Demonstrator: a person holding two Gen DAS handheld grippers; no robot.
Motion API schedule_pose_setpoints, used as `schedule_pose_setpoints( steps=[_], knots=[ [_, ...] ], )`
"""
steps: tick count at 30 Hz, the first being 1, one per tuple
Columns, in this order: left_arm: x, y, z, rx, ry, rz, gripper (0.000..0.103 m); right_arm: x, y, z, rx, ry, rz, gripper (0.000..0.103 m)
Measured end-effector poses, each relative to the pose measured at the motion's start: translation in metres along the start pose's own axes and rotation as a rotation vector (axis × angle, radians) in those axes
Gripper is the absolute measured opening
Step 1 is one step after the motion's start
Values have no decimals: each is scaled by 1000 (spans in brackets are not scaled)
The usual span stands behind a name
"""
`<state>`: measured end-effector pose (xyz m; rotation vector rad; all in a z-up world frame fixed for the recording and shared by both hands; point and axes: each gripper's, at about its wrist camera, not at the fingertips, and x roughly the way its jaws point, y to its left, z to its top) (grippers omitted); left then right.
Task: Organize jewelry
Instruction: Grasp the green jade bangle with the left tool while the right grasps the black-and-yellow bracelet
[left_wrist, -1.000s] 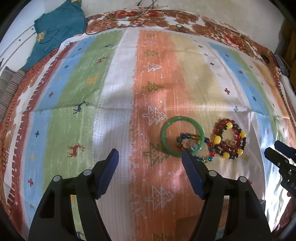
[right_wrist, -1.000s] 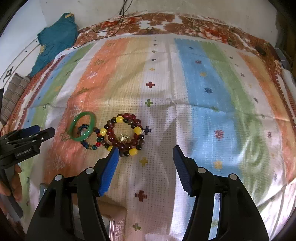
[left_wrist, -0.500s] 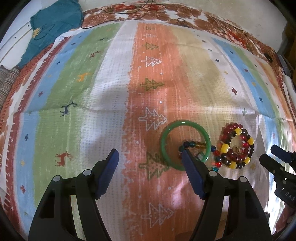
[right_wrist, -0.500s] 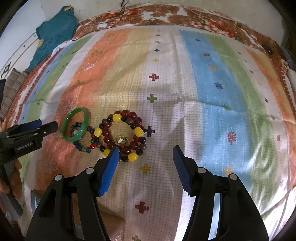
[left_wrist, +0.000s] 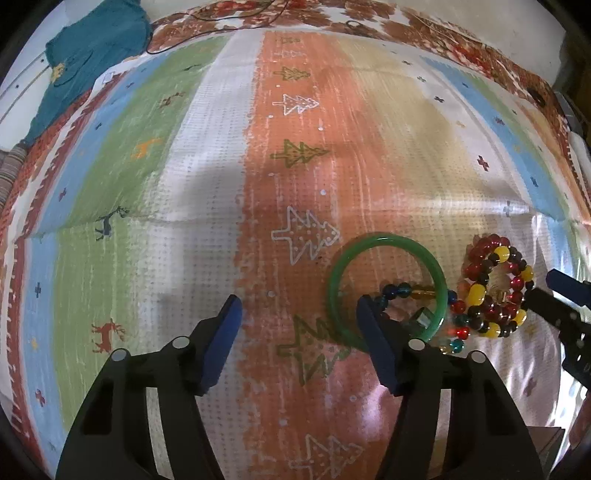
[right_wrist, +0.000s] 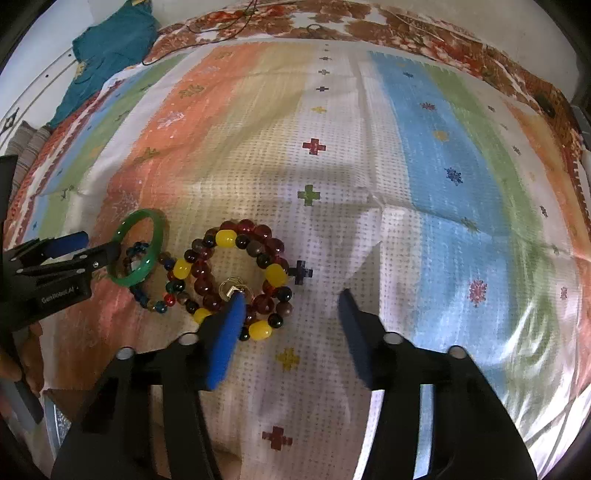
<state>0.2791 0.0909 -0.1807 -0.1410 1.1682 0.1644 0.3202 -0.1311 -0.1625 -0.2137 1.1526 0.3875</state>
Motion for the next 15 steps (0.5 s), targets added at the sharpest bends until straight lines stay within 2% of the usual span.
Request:
schedule_pose_setpoints(
  steps=[6, 9, 11, 15],
  knots=[
    [3, 0, 0, 22, -6, 17, 55, 8, -2, 0, 1, 4, 15, 37],
    [4, 2, 0, 14, -14, 17, 44, 9, -2, 1, 16, 10, 51, 27],
    [4, 3, 0, 15, -17, 23, 32, 9, -2, 1, 8, 8, 52, 20],
    [4, 1, -1, 29, -16, 32, 17, 10, -1, 1, 2, 8, 61, 14]
  ],
)
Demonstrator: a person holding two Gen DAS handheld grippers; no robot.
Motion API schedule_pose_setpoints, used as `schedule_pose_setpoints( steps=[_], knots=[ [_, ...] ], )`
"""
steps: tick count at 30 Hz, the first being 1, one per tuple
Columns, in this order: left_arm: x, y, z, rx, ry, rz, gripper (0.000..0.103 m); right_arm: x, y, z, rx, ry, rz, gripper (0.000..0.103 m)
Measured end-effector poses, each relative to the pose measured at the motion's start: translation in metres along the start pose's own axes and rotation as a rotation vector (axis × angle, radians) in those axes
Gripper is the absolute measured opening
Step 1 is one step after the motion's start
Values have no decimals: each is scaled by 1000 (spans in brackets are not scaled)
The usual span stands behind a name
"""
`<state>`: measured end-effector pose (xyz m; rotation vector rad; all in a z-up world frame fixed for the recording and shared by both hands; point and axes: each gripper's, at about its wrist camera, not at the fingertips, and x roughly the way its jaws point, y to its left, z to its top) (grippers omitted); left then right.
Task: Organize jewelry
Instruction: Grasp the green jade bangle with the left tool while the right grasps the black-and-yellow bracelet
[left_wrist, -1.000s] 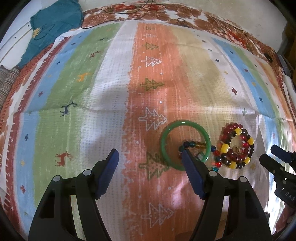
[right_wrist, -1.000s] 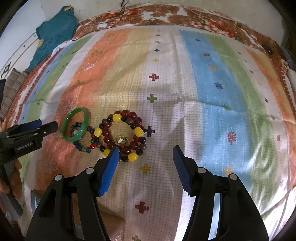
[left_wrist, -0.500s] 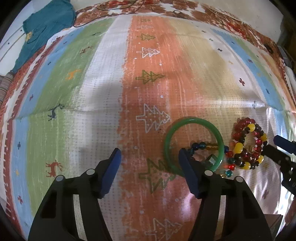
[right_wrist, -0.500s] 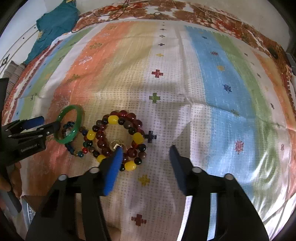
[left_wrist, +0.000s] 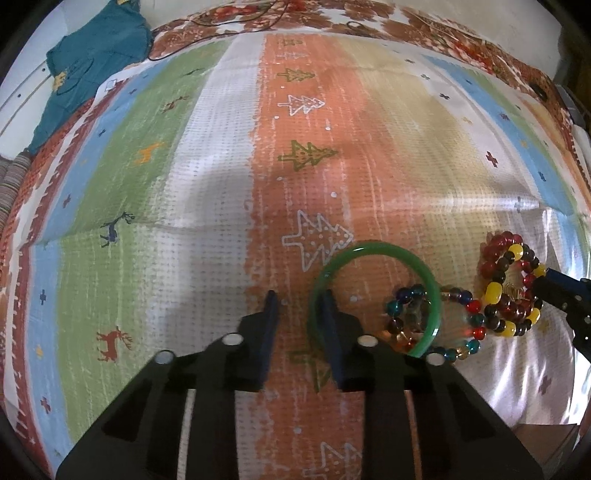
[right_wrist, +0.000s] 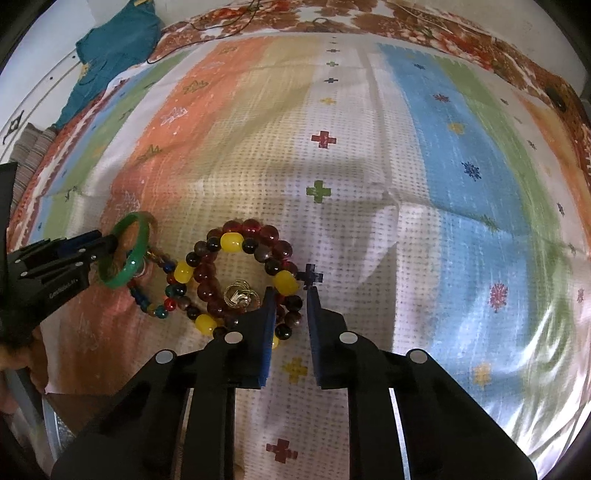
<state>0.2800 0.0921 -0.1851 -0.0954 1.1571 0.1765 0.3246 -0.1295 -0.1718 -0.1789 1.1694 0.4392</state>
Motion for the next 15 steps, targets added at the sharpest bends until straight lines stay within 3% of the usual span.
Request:
schedule_pose_setpoints(
  steps=[2, 15],
  knots=[
    [0, -2, 0, 8, 2, 3, 7, 0, 2, 0, -10, -3, -8, 12],
    [-7, 1, 4, -19, 12, -16, 6, -17, 10, -1, -75, -32, -45, 10]
  ],
)
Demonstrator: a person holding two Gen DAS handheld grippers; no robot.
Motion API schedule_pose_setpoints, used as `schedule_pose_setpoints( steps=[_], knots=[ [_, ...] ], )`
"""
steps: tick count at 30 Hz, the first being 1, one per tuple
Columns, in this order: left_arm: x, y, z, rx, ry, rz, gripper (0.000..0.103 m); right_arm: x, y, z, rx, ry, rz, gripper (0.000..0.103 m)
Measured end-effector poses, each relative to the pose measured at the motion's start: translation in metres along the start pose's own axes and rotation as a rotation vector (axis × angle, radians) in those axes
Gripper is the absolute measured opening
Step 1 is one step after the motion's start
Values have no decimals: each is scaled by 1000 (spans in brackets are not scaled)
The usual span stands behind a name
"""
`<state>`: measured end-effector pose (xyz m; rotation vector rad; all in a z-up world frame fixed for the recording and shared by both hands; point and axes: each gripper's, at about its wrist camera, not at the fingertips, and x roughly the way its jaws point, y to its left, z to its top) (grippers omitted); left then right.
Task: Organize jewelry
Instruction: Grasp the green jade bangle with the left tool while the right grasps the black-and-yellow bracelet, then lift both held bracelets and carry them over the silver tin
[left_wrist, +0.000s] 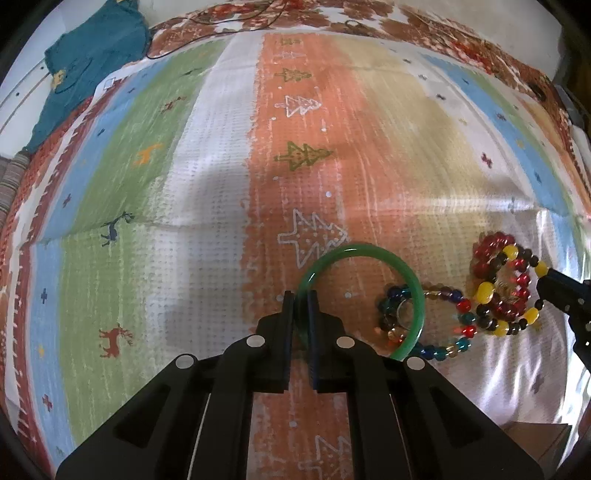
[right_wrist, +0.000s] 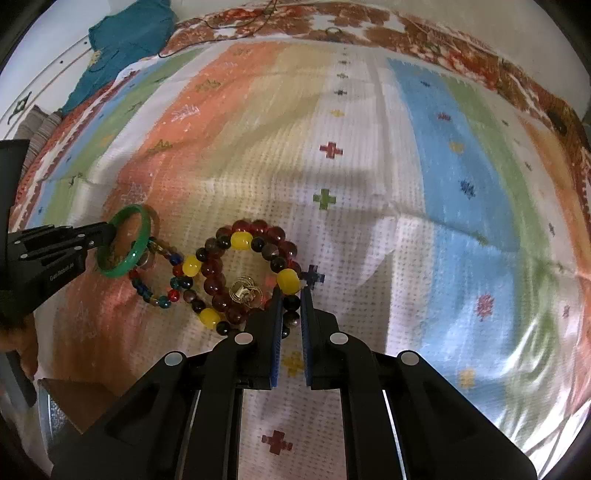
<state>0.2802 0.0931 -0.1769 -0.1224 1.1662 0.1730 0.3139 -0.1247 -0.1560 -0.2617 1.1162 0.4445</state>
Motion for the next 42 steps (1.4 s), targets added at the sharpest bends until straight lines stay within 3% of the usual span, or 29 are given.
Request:
schedule_pose_setpoints(
  steps=[11, 28, 42],
  knots=[
    [-32, 1, 1, -56, -33, -38, 6, -35, 6, 0, -14, -61, 22, 10],
    [-79, -19, -13, 10, -103, -1, 7, -74, 16, -11, -29, -132, 18, 10],
    [-119, -23, -26, 14, -157, -14, 7, -105, 22, -19, -10, -199, -11, 10]
  ],
)
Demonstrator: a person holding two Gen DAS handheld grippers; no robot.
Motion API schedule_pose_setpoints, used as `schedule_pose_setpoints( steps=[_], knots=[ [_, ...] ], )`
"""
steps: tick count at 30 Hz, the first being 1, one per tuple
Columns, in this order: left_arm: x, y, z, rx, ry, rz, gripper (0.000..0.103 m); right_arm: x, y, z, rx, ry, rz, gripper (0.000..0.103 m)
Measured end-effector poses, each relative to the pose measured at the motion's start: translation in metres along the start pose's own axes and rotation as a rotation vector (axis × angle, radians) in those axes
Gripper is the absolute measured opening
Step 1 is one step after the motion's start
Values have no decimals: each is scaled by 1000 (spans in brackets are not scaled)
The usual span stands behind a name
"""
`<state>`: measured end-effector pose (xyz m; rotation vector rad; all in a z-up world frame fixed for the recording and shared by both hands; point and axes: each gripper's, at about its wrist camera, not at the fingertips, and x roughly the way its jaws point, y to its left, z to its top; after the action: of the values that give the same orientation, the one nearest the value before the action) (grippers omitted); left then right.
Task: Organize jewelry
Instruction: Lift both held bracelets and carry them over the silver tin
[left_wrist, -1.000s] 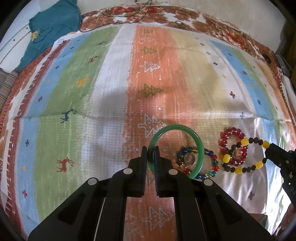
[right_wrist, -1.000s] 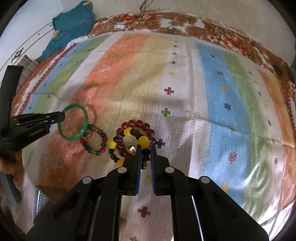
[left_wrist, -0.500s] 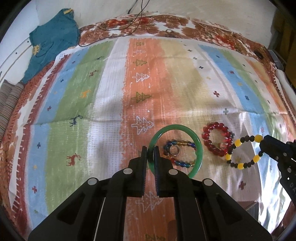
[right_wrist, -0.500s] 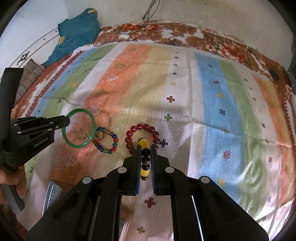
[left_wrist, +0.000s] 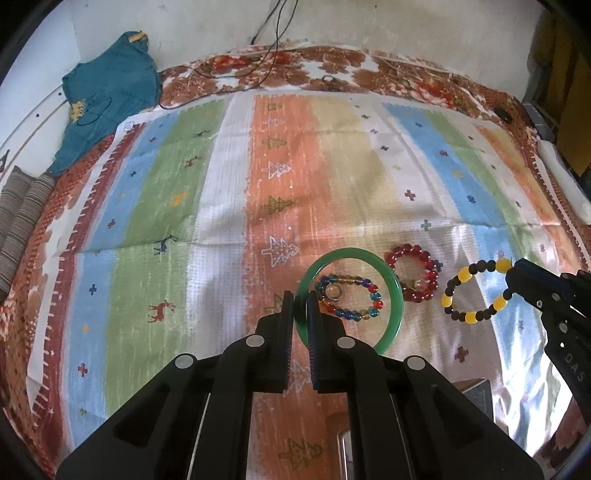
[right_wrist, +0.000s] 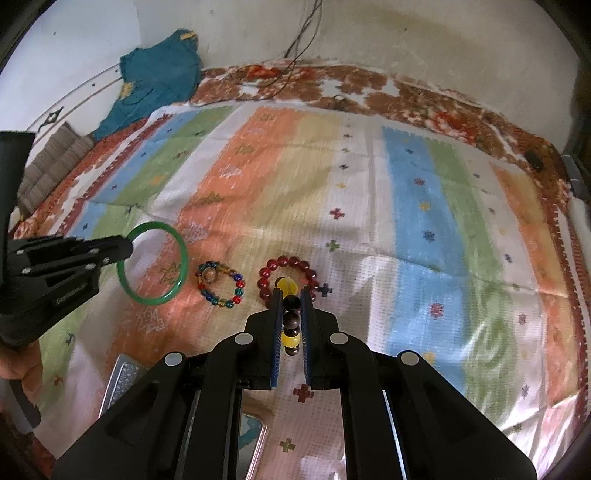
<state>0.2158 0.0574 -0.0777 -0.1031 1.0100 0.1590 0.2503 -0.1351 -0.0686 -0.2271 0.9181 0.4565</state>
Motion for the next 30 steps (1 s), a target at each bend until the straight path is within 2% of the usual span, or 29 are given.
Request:
schedule_pose_setpoints(
  steps=[7, 10, 30],
  knots=[
    [-23, -3, -3, 0, -43, -6, 7, -22, 6, 0, 6, -46, 15, 10],
    [-33, -8, -6, 24, -68, 15, 7, -31, 9, -2, -9, -61, 22, 10],
    [-71, -17, -34, 11, -80, -32, 7, -80, 22, -22, -36, -137, 71, 10]
  ],
)
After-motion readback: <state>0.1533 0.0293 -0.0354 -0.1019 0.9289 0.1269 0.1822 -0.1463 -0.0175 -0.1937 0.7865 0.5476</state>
